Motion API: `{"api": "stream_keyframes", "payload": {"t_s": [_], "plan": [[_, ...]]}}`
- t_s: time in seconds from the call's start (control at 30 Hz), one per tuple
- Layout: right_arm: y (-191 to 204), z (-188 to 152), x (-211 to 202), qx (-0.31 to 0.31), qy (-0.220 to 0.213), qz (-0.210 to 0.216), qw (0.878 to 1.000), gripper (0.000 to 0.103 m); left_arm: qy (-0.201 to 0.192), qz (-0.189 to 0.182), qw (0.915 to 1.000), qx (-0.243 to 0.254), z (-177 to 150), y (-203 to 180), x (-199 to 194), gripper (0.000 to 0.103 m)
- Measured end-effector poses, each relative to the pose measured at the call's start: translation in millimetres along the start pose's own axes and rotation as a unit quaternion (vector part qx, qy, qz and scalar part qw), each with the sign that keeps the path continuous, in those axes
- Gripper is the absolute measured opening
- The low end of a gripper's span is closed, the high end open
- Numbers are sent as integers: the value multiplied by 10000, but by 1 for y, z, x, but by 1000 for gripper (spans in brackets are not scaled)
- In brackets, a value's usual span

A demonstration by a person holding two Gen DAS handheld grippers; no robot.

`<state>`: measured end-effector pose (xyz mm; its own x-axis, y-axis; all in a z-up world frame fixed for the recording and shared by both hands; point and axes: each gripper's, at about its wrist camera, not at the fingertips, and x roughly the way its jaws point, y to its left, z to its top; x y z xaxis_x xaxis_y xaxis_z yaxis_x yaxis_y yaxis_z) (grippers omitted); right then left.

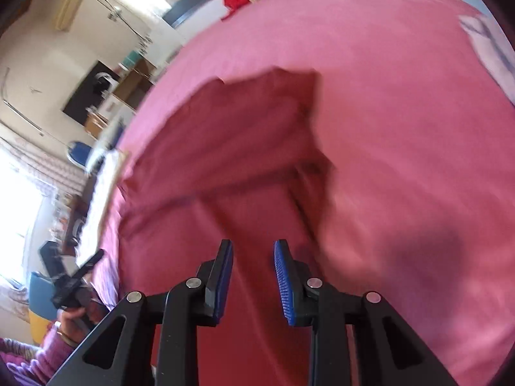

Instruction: Fold clothes

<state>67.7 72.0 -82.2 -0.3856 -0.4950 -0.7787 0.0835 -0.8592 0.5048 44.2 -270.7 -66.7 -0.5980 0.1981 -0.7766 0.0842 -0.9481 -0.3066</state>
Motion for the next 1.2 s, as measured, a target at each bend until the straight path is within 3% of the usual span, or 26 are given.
{"api": "stream_keyframes", "payload": {"t_s": [0.1,0.2,0.4,0.5,0.6,0.63,0.8,0.97,1.07,1.2], "plan": [[-35,-30,-16,294,273,-171,9991,27,713,-289,9970,-55,-27,8,-10,103],[-68,-55,-29,687,526,22,9962,27,1175,-543,9913,-216,-53,17,-15,103],[-105,-88,-38,1197,833,1040,9838,27,1745,-1023,9788,-324,-76,23,-10,103],[-96,-88,-34,908,1043,1156,9836,30,2296,-1228,9652,-242,-88,18,4,103],[-86,-87,-30,618,1252,1271,9820,32,3258,-1486,9334,-214,-106,10,35,103],[-83,-87,-28,521,1322,1309,9812,32,3360,-1448,9306,-115,-106,7,40,103],[-77,-89,-29,129,1541,1409,9779,32,3347,-1131,9346,402,-96,-6,56,103],[-68,-93,-29,-357,1821,1411,9725,32,3324,-1014,9325,980,-94,-18,60,103],[-66,-91,-24,-445,1961,1389,9697,32,3356,-1073,9280,1209,-93,-23,64,103],[-64,-90,-23,-471,2005,1391,9686,32,3283,-1294,9298,1045,-83,-17,63,102]]}}
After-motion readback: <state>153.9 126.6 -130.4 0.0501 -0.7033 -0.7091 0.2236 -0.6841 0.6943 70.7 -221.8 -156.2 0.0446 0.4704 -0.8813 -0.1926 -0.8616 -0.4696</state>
